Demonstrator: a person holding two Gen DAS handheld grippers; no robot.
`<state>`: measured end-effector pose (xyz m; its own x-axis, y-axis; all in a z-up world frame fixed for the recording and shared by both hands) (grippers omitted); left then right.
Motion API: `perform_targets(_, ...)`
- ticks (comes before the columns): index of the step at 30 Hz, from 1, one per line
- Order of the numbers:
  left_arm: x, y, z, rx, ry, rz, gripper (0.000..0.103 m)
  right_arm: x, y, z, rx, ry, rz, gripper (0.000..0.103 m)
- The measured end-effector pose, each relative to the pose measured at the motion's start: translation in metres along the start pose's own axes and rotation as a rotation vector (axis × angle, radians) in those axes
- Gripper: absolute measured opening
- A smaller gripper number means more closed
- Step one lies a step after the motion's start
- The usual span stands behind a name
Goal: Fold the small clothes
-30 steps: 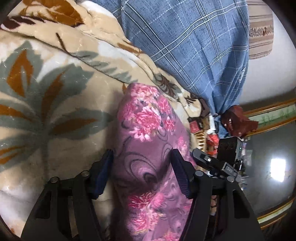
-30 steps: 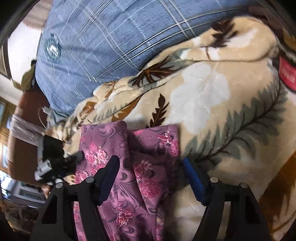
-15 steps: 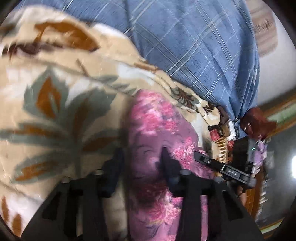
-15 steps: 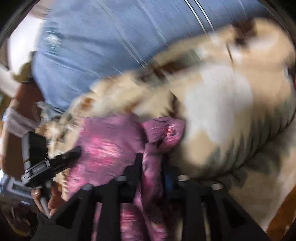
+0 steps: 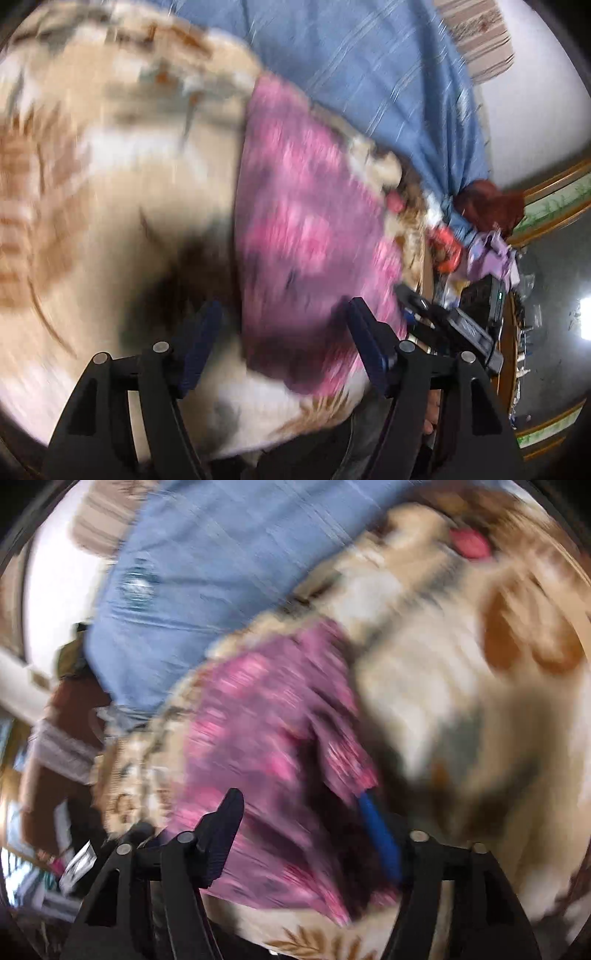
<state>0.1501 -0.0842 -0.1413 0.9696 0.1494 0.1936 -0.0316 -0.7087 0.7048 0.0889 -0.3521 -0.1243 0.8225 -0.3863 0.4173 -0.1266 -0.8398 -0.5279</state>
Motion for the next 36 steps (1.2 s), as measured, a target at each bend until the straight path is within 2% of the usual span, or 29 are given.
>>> perform_targets(2, -0.009, 0.001, 0.002, -0.038, 0.001, -0.016, 0.070, -0.003, -0.001, 0.004, -0.075, -0.001, -0.047, 0.049)
perform_targets(3, -0.011, 0.002, 0.003, -0.044, 0.003, -0.016, 0.070, -0.002, -0.001, 0.004, -0.076, -0.004, -0.052, 0.043)
perform_targets(5, -0.012, 0.000, 0.007, -0.014, 0.001, -0.009, 0.068, -0.002, 0.002, 0.005, -0.086, -0.009, -0.056, 0.013)
perform_targets(6, -0.013, -0.002, 0.011, -0.011, -0.015, -0.023, 0.056, -0.003, 0.006, 0.005, -0.104, -0.010, -0.038, 0.011)
perform_targets(7, -0.015, -0.004, 0.011, -0.030, -0.029, -0.043, 0.050, -0.005, 0.008, 0.004, -0.082, -0.006, -0.015, 0.007)
perform_targets(8, -0.018, -0.004, 0.008, -0.013, -0.010, -0.036, 0.048, -0.006, 0.008, 0.002, -0.068, -0.003, -0.008, 0.005)
perform_targets(10, -0.020, -0.001, 0.014, 0.023, 0.013, 0.013, 0.048, -0.007, 0.010, 0.006, -0.087, -0.013, -0.021, 0.005)
perform_targets(12, -0.021, -0.003, 0.020, 0.064, 0.022, 0.033, 0.065, -0.005, 0.013, 0.016, -0.099, -0.041, -0.015, 0.005)
perform_targets(15, -0.025, -0.002, -0.001, 0.059, 0.042, 0.025, 0.065, -0.009, 0.003, 0.003, -0.087, -0.015, -0.048, 0.016)
perform_targets(16, -0.029, -0.002, -0.011, 0.072, 0.065, 0.039, 0.065, -0.014, 0.002, -0.004, -0.076, -0.007, -0.050, 0.032)
perform_targets(17, -0.035, 0.001, -0.024, 0.114, 0.106, 0.084, 0.065, -0.019, -0.001, -0.014, -0.068, 0.012, -0.055, 0.054)
perform_targets(18, -0.042, 0.002, -0.031, 0.145, 0.131, 0.130, 0.065, -0.026, -0.004, -0.024, -0.061, 0.043, -0.064, 0.062)
perform_targets(19, -0.050, 0.005, -0.039, 0.180, 0.158, 0.184, 0.065, -0.035, -0.005, -0.033, -0.053, 0.073, -0.058, 0.066)
perform_targets(22, -0.073, 0.009, -0.041, 0.276, 0.215, 0.312, 0.066, -0.048, -0.004, -0.039, -0.039, 0.090, -0.017, 0.066)
perform_targets(25, -0.085, 0.020, -0.011, 0.368, 0.212, 0.418, 0.066, -0.046, 0.000, -0.023, -0.124, 0.042, 0.009, 0.065)
perform_targets(27, -0.086, 0.031, 0.007, 0.409, 0.245, 0.472, 0.066, -0.044, 0.004, -0.012, -0.148, 0.006, 0.021, 0.060)
perform_targets(29, -0.080, 0.038, 0.017, 0.422, 0.277, 0.464, 0.066, -0.046, 0.004, -0.003, -0.150, -0.029, 0.020, 0.044)
perform_targets(30, -0.078, 0.042, 0.020, 0.416, 0.292, 0.464, 0.066, -0.047, 0.005, 0.001, -0.158, -0.046, 0.020, 0.041)
perform_targets(31, -0.076, 0.045, 0.020, 0.417, 0.305, 0.474, 0.066, -0.048, 0.005, 0.003, -0.169, -0.055, 0.022, 0.033)
perform_targets(32, -0.073, 0.048, 0.021, 0.412, 0.324, 0.483, 0.063, -0.049, 0.004, 0.003, -0.177, -0.054, 0.016, 0.026)
perform_targets(34, -0.069, 0.045, 0.022, 0.372, 0.293, 0.468, 0.048, -0.049, 0.001, 0.003, -0.194, -0.050, 0.001, 0.021)
perform_targets(36, -0.072, 0.038, 0.020, 0.372, 0.269, 0.492, 0.031, -0.052, -0.002, 0.005, -0.207, -0.055, -0.006, 0.018)
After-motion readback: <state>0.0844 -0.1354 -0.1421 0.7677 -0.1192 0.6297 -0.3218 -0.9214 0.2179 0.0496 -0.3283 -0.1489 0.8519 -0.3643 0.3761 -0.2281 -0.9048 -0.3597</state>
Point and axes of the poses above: each gripper's, at about its wrist camera, not at the fingertips, and z roughly the way its jaws point, y to its right, x to its top, the point moved 2 cm from there along z, roughly the way its jaws point, and after that the axes turned 7 degrees about -z, right-handed, at the moved point
